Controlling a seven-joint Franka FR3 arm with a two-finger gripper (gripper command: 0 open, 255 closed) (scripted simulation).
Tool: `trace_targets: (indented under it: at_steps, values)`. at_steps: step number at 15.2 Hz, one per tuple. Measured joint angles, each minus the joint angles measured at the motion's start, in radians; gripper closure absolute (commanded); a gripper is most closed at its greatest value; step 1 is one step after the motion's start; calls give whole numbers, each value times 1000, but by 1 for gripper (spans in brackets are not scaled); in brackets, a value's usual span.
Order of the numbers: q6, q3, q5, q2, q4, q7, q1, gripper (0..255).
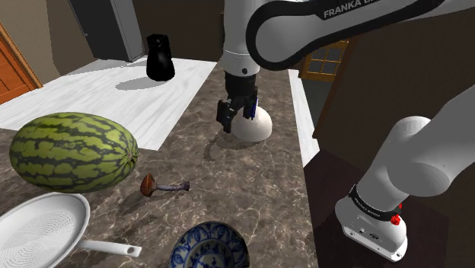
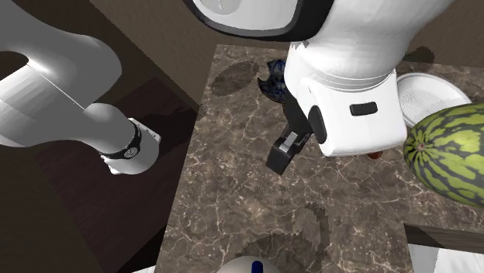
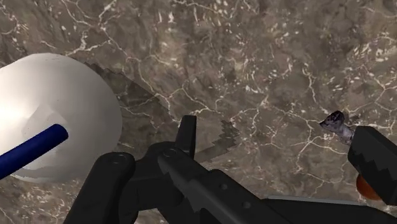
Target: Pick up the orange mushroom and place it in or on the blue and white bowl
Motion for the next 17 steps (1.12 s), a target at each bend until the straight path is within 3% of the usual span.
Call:
trace_targets:
  at_steps: [5, 10, 13, 17]
  values:
    - [76, 71, -46, 151, 91, 83, 19, 0]
    - [137, 130, -137, 329, 212, 188, 49, 0]
    - [150, 148, -205, 438, 303, 246, 76, 0]
    - [190, 150, -242, 495, 316, 279, 94, 0]
